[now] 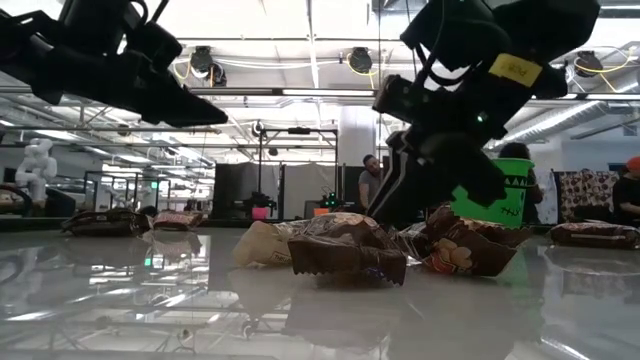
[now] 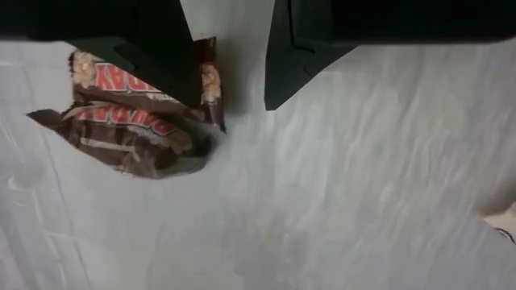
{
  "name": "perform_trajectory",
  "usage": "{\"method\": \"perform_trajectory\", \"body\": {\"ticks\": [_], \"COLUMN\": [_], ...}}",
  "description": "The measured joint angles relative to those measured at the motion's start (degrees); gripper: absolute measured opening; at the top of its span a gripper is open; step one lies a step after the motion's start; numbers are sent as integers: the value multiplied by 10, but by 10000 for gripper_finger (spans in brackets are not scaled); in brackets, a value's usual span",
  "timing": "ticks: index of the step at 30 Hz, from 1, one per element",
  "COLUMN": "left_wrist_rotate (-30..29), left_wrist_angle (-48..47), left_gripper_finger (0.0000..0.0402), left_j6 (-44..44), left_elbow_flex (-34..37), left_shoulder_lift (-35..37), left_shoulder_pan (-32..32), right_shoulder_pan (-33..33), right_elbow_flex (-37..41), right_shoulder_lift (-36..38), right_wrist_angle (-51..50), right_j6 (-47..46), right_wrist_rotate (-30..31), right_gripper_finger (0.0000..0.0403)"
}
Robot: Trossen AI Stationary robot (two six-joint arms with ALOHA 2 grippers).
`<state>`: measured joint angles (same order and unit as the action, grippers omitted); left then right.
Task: Sort candy by brand, put in halloween buckets
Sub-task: Put the brown candy bar into the green bucket
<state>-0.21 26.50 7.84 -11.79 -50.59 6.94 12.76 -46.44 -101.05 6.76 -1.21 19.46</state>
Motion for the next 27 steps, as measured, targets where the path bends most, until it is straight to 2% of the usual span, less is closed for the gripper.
{"method": "perform_trajectory", "body": {"ticks": [6, 12, 15, 20, 27], "left_wrist_rotate": [0, 0, 0, 0, -1], "left_wrist_angle": [-1, 0, 0, 1, 2], "left_gripper_finger": [128, 128, 128, 128, 128], "left_j6": [-1, 0, 0, 0, 1], "left_elbow_flex": [0, 0, 0, 0, 0], "left_shoulder_lift": [-15, -25, -25, -25, -25], "left_shoulder_pan": [-2, -4, -4, -4, -4], "right_shoulder_pan": [0, -1, -1, -2, -2], "right_elbow_flex": [0, 0, 0, 0, -9], "right_shoulder_lift": [-12, -20, -20, -20, 1], "right_wrist_angle": [-2, -10, -13, -14, -18], "right_j6": [0, -7, -13, -12, -1], "right_wrist_rotate": [31, 32, 41, 64, 92], "right_gripper_finger": [130, 125, 101, 17, 2]}}
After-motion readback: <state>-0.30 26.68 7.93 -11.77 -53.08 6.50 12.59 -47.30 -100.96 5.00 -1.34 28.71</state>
